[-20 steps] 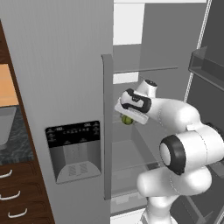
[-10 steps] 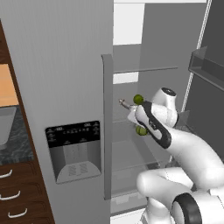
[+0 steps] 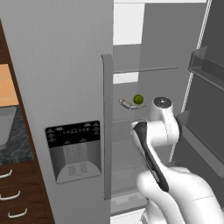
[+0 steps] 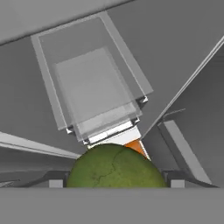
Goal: Place one lime and one fish in each tupperware on the nearby counter, to pack two identical lunches.
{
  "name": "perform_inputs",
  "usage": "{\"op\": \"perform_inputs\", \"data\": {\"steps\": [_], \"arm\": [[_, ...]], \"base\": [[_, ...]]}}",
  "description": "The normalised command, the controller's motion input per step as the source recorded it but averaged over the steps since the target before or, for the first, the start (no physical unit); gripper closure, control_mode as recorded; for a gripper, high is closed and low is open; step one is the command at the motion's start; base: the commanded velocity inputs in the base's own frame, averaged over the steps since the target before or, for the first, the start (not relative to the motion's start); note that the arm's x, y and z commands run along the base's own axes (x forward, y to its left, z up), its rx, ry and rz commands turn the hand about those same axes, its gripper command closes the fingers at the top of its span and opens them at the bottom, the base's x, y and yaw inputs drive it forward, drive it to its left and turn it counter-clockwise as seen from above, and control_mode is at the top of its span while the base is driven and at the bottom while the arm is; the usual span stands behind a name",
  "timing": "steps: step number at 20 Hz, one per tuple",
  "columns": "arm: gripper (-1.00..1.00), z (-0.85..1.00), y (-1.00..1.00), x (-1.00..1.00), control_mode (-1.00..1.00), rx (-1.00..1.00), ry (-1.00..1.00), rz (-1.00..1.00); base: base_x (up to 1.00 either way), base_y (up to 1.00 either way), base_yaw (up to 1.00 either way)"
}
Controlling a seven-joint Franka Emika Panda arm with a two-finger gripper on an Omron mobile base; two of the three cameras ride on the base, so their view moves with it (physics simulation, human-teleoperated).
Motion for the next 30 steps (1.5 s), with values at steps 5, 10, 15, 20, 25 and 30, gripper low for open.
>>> {"op": "perform_inputs", "data": {"steps": [5,10,15,20,25,30], "arm": [[1.0,0.35,0.0,-0.7,-1.0,-0.25,0.07,0.27],[1.0,0.43,0.0,-0.74,-1.0,-0.03,0.13,0.18],[1.0,0.03,0.0,-0.53,-1.0,0.25,-0.06,0.08],[1.0,0.01,0.14,-0.42,-1.0,0.17,-0.14,0.0],[1.0,-0.06,0.05,-0.16,-1.0,-0.06,0.0,0.0],[1.0,-0.25,0.0,0.0,-1.0,-0.07,0.0,0.0]], "base": [[0.0,0.0,0.0],[0.0,0.0,0.0],[0.0,0.0,0.0],[0.0,0.0,0.0],[0.0,0.0,0.0],[0.0,0.0,0.0]]}}
